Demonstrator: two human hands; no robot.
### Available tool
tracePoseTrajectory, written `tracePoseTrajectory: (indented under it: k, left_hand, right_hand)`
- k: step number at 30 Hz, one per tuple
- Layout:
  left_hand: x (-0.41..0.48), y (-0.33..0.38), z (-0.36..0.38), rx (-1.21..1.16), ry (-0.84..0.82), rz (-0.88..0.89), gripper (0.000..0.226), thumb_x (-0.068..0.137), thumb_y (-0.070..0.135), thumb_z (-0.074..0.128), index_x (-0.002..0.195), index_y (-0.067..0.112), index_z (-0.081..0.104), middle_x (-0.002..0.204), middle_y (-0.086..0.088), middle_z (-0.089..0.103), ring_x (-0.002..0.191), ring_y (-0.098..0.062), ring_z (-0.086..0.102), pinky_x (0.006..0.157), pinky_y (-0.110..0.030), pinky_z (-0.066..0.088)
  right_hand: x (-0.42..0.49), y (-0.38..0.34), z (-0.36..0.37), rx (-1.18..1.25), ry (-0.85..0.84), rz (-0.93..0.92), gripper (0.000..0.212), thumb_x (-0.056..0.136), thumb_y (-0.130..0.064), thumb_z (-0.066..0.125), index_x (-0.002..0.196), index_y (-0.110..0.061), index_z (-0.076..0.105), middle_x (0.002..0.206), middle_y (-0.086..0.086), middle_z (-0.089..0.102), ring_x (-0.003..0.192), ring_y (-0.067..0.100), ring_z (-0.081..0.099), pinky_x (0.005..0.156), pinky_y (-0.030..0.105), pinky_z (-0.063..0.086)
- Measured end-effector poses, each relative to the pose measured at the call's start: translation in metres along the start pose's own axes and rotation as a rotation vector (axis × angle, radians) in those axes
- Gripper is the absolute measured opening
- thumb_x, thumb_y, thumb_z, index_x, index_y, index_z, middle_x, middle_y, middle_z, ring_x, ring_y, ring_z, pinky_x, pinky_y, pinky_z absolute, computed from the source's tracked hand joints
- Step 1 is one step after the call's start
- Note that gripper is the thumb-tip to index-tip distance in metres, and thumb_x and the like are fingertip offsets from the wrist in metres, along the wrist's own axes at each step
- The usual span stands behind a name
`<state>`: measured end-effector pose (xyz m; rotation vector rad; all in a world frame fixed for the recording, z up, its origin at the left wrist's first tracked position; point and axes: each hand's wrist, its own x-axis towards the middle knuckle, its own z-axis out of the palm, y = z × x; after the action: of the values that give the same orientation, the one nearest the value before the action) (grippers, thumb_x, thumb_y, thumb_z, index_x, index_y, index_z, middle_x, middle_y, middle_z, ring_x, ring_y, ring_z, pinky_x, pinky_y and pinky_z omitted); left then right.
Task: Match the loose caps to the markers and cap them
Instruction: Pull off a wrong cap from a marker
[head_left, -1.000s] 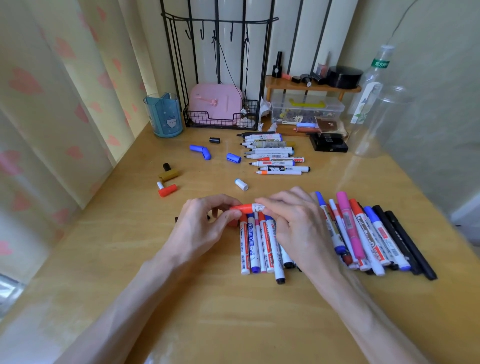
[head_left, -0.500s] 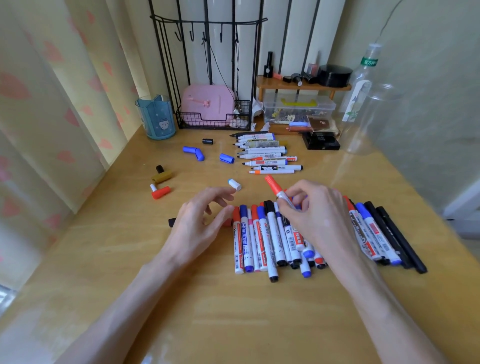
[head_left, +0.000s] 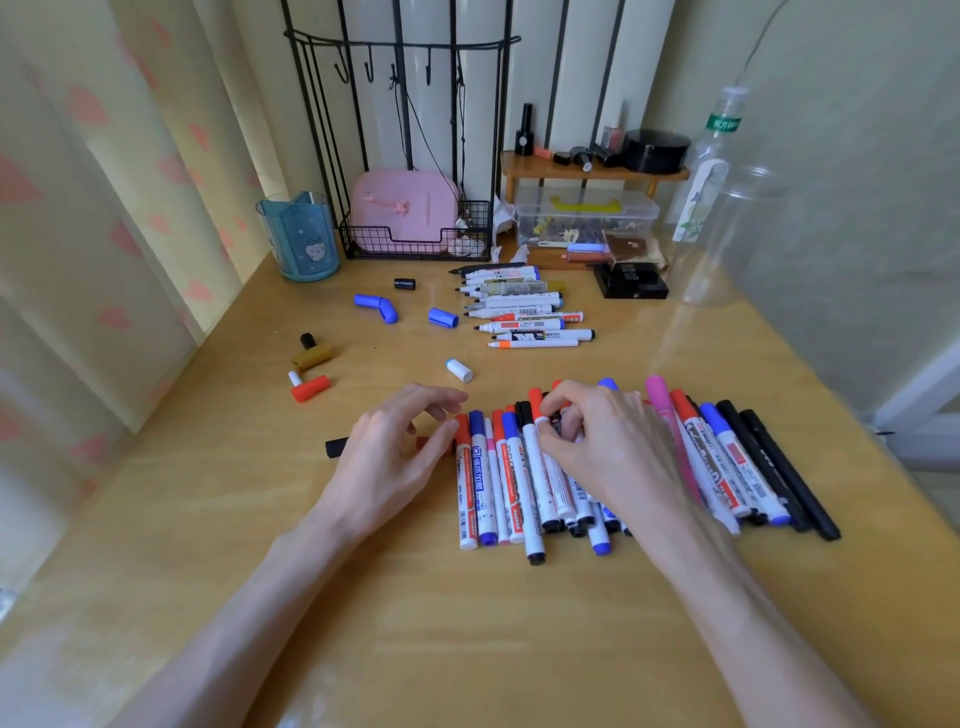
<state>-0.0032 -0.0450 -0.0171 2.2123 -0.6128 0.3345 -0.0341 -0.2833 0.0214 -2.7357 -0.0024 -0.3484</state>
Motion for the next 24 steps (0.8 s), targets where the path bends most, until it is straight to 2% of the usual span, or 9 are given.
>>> tracePoseTrajectory:
  k: [3, 5, 7, 10, 13, 18, 24]
  left_hand:
    - [0.0, -0.003, 0.0, 0.005, 0.003, -0.006, 0.026, 0.101, 0.021, 0.064, 0.126, 0.026, 0.069, 0.115, 0.018, 0.069, 0.109, -0.011, 0.066, 0.078, -0.027, 0.053]
    - [0.0, -0.005, 0.001, 0.013, 0.003, -0.009, 0.025, 0.101, 0.022, 0.064, 0.126, 0.027, 0.069, 0.116, 0.018, 0.068, 0.11, -0.009, 0.065, 0.08, -0.028, 0.054]
    - [0.0, -0.006, 0.001, 0.029, -0.003, -0.011, 0.025, 0.102, 0.025, 0.063, 0.127, 0.027, 0.068, 0.118, 0.018, 0.067, 0.111, -0.006, 0.064, 0.084, -0.03, 0.054]
    - [0.0, -0.01, -0.001, 0.049, 0.001, -0.01, 0.025, 0.102, 0.026, 0.062, 0.127, 0.028, 0.068, 0.119, 0.017, 0.066, 0.113, -0.004, 0.062, 0.089, -0.03, 0.053]
    - [0.002, -0.015, -0.004, 0.08, 0.006, 0.003, 0.026, 0.102, 0.027, 0.062, 0.127, 0.027, 0.067, 0.122, 0.015, 0.065, 0.115, -0.004, 0.059, 0.092, -0.031, 0.052]
    - [0.004, -0.025, -0.012, 0.123, 0.039, -0.016, 0.029, 0.101, 0.026, 0.064, 0.13, 0.027, 0.066, 0.126, 0.012, 0.061, 0.118, -0.01, 0.058, 0.1, -0.034, 0.049]
    - [0.009, -0.037, -0.02, 0.146, 0.084, -0.023, 0.029, 0.101, 0.023, 0.065, 0.13, 0.025, 0.066, 0.124, 0.01, 0.061, 0.115, -0.01, 0.059, 0.098, -0.029, 0.049]
  right_hand:
    - [0.001, 0.0, 0.002, 0.042, 0.038, -0.045, 0.012, 0.094, -0.038, 0.07, 0.103, -0.031, 0.072, 0.078, -0.014, 0.063, 0.078, 0.009, 0.058, 0.056, 0.024, 0.039]
    - [0.006, 0.0, 0.005, 0.077, 0.045, -0.083, 0.017, 0.093, -0.037, 0.072, 0.107, -0.027, 0.073, 0.088, -0.011, 0.062, 0.091, 0.015, 0.056, 0.075, 0.033, 0.048]
    - [0.014, -0.001, 0.008, 0.093, 0.015, -0.091, 0.024, 0.093, -0.039, 0.072, 0.114, -0.026, 0.072, 0.099, -0.007, 0.062, 0.102, 0.017, 0.055, 0.089, 0.035, 0.047]
    - [0.03, -0.005, 0.012, 0.052, -0.065, -0.098, 0.036, 0.093, -0.046, 0.071, 0.124, -0.029, 0.068, 0.121, -0.004, 0.062, 0.121, 0.019, 0.051, 0.102, 0.037, 0.04]
    - [0.048, -0.009, 0.01, 0.031, -0.135, -0.094, 0.046, 0.092, -0.05, 0.072, 0.133, -0.03, 0.063, 0.134, -0.002, 0.057, 0.132, 0.021, 0.047, 0.109, 0.041, 0.035]
    - [0.081, -0.008, 0.006, 0.076, -0.197, -0.036, 0.058, 0.088, -0.051, 0.077, 0.139, -0.032, 0.058, 0.143, 0.002, 0.053, 0.139, 0.023, 0.045, 0.113, 0.046, 0.034]
    - [0.119, 0.009, 0.012, 0.024, -0.238, 0.039, 0.061, 0.087, -0.04, 0.081, 0.142, -0.03, 0.057, 0.152, 0.006, 0.047, 0.143, 0.029, 0.042, 0.118, 0.052, 0.034]
